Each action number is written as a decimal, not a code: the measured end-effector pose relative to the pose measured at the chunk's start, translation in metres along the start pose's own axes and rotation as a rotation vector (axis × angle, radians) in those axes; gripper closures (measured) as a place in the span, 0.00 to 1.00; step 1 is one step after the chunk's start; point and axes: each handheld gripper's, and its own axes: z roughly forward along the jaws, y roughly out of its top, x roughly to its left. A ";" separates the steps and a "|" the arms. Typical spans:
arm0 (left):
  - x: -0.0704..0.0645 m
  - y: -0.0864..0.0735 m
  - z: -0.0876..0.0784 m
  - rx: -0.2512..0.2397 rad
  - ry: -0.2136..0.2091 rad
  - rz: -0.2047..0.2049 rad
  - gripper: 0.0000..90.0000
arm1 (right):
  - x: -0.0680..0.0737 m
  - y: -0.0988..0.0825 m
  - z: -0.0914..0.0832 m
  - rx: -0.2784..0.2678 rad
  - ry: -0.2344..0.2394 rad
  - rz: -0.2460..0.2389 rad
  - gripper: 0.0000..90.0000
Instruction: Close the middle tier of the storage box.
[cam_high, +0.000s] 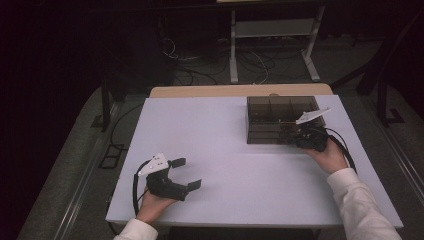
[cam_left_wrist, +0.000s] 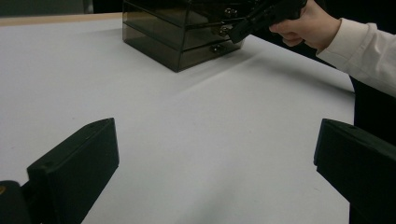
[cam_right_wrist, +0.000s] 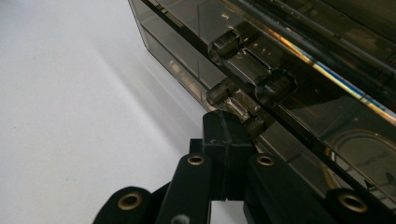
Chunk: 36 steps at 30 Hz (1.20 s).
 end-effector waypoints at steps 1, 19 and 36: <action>0.000 0.000 0.000 0.000 0.000 0.000 0.00 | -0.001 0.000 0.000 -0.002 0.000 0.000 0.99; 0.000 0.000 0.000 0.000 -0.001 0.002 0.00 | -0.002 -0.001 -0.001 -0.013 0.001 0.016 0.98; -0.003 0.001 -0.001 -0.012 -0.015 0.003 0.00 | 0.008 -0.008 -0.020 -0.074 0.059 0.078 0.64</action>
